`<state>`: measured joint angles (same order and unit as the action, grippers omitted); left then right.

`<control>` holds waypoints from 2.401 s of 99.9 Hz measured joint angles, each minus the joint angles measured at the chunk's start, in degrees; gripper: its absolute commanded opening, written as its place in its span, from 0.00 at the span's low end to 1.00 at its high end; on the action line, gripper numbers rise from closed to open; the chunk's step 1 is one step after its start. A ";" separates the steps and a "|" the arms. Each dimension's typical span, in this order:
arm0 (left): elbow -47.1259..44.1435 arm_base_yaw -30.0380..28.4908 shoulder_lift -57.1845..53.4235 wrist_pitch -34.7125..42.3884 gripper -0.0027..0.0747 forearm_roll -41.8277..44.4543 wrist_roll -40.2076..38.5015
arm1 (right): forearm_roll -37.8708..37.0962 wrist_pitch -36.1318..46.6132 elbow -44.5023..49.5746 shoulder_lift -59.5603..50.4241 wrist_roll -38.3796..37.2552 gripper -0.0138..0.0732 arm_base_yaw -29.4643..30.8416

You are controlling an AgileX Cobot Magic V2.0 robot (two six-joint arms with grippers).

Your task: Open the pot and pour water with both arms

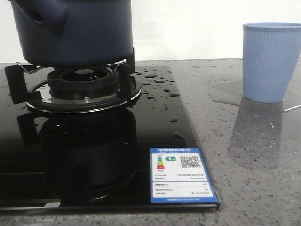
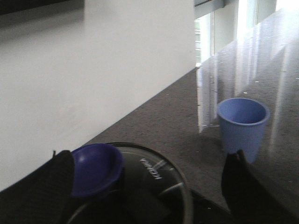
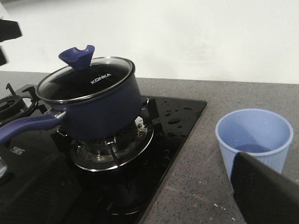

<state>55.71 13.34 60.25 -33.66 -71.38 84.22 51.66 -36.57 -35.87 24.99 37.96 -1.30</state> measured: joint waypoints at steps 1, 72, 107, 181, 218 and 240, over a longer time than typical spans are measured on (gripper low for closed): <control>0.00 0.00 0.23 0.26 0.76 -0.46 0.64 | 0.00 0.00 0.00 0.00 0.00 0.90 0.00; 8.95 0.10 23.85 1.64 0.76 -11.02 9.72 | 0.81 -0.30 0.00 0.00 0.00 0.90 0.00; 9.85 0.10 25.45 -0.60 0.44 -12.95 9.72 | 1.08 -0.41 0.00 0.00 0.00 0.90 0.00; 14.09 0.10 10.24 0.26 0.28 -15.66 9.88 | -7.40 15.11 3.24 13.67 2.31 0.90 -0.44; 14.09 0.10 8.47 0.06 0.28 -15.66 9.88 | -5.13 31.58 5.74 22.15 8.36 0.90 -10.64; 14.09 0.10 8.47 -0.18 0.28 -15.66 9.77 | -3.40 41.05 9.59 26.23 8.49 0.90 -14.69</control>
<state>69.80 13.43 68.73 -33.83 -87.04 93.99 48.26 4.48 -26.28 51.22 46.45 -15.99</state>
